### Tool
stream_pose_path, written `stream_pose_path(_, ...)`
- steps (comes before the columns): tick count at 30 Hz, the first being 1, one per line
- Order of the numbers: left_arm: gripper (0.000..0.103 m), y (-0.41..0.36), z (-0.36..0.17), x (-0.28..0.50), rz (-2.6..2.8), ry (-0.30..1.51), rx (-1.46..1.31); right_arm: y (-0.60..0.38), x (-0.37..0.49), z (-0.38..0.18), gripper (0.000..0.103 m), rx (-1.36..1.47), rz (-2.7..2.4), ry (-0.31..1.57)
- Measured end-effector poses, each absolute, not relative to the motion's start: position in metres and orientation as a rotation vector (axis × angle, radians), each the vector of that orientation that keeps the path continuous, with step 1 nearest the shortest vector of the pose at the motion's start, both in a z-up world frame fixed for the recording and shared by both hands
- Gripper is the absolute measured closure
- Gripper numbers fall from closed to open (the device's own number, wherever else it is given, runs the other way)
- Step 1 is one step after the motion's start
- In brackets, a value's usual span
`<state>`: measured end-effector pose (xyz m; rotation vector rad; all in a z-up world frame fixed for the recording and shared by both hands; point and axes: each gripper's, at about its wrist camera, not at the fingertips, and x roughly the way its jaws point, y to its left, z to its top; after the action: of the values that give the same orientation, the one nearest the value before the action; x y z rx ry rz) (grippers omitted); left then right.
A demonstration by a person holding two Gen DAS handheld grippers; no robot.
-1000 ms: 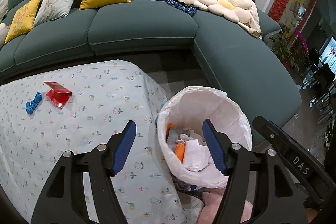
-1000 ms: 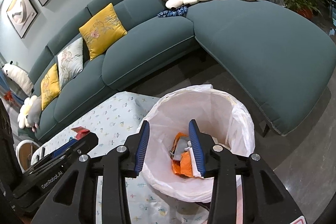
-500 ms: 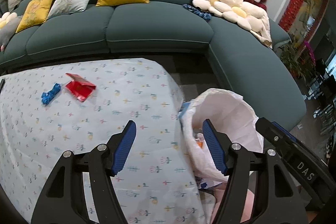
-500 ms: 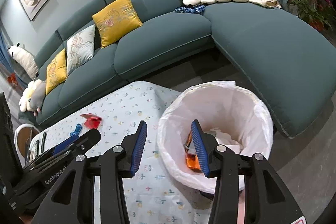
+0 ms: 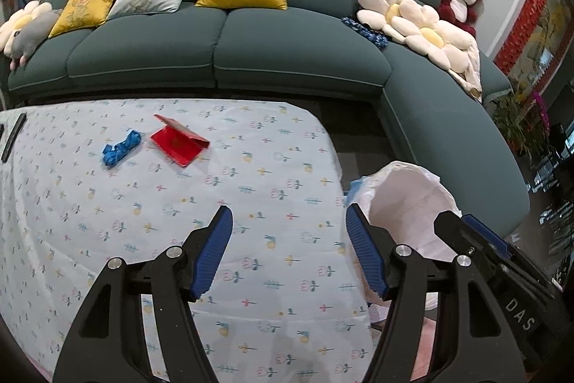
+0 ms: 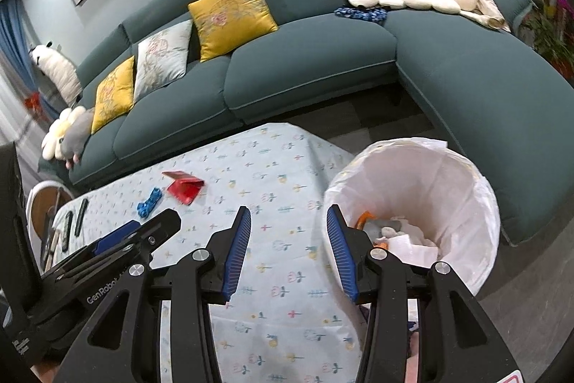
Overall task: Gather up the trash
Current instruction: 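Move both open grippers back over the table toward the blue rope and red card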
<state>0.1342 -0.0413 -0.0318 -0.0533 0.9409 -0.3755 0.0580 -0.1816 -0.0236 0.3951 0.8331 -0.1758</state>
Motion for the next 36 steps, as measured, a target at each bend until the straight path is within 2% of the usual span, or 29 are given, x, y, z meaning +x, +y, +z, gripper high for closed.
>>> stream_pose_path(15,0.041,0.040,-0.056,0.154,-0.258,0.983,-0.116,-0.108,0.094,-0.043,0.059,0.317,-0.075,0.908)
stream_pose_path(20,0.036,0.073,-0.069,0.167,-0.207,1.003,-0.136,-0.080,0.114,-0.054,0.059,0.286,-0.033,0.941)
stream_pose_path(27,0.035,0.123,-0.090,0.202,-0.140,1.034,-0.147,-0.042,0.158,-0.074,0.059,0.253,0.013,0.990)
stream_pose_path(30,0.029,0.143,-0.100,0.225,-0.128,1.052,-0.159,-0.026,0.182,-0.081,0.060,0.235,0.028,1.008)
stream_pose_path(36,0.028,0.163,-0.122,0.276,-0.136,1.093,-0.148,-0.003,0.239,-0.101,0.060,0.201,0.033,1.038)
